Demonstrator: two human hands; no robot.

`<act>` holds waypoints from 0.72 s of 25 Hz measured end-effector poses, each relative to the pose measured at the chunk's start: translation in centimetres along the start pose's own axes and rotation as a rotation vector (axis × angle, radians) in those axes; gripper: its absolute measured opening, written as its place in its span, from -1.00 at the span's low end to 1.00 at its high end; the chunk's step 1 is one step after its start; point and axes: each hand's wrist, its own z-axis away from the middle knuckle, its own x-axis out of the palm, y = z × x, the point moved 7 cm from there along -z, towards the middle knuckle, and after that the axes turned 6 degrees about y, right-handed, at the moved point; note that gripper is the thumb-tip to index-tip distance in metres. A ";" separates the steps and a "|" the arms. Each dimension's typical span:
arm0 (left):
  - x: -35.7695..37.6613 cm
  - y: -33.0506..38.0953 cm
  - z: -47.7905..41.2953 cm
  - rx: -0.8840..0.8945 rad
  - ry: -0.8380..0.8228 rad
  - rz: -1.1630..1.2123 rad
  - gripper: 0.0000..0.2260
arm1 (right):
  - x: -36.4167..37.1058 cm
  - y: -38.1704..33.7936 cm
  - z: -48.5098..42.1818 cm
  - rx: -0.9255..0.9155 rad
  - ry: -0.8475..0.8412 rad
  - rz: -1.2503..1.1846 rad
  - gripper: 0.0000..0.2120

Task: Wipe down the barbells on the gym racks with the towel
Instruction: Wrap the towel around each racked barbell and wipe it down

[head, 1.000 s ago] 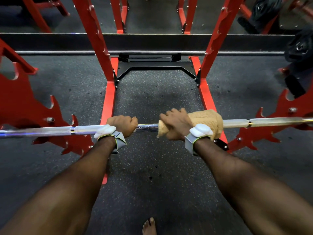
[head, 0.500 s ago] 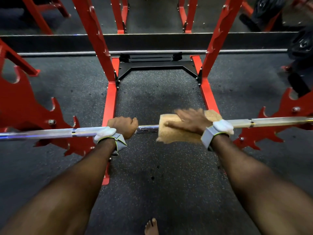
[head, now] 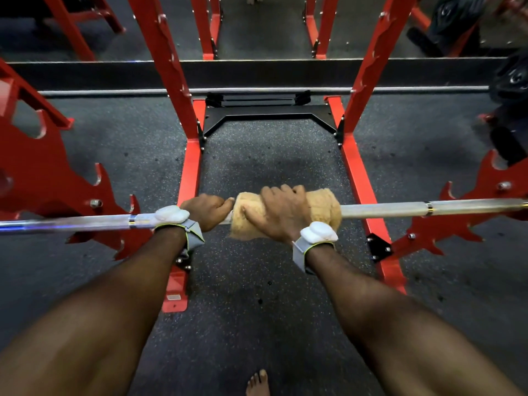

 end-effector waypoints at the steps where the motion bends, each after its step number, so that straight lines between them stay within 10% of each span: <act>1: 0.0 -0.1 0.3 0.034 0.025 -0.070 -0.65 | 0.0 0.4 0.0 -0.046 0.012 0.007 -0.37; 11: -0.6 -0.3 0.7 -0.164 0.066 0.023 -0.57 | 0.0 -2.1 -0.2 0.085 0.164 0.018 -0.47; 18: -0.8 -0.1 0.8 -0.046 0.068 -0.056 -0.73 | -0.1 3.0 2.1 -0.219 0.149 0.084 -0.38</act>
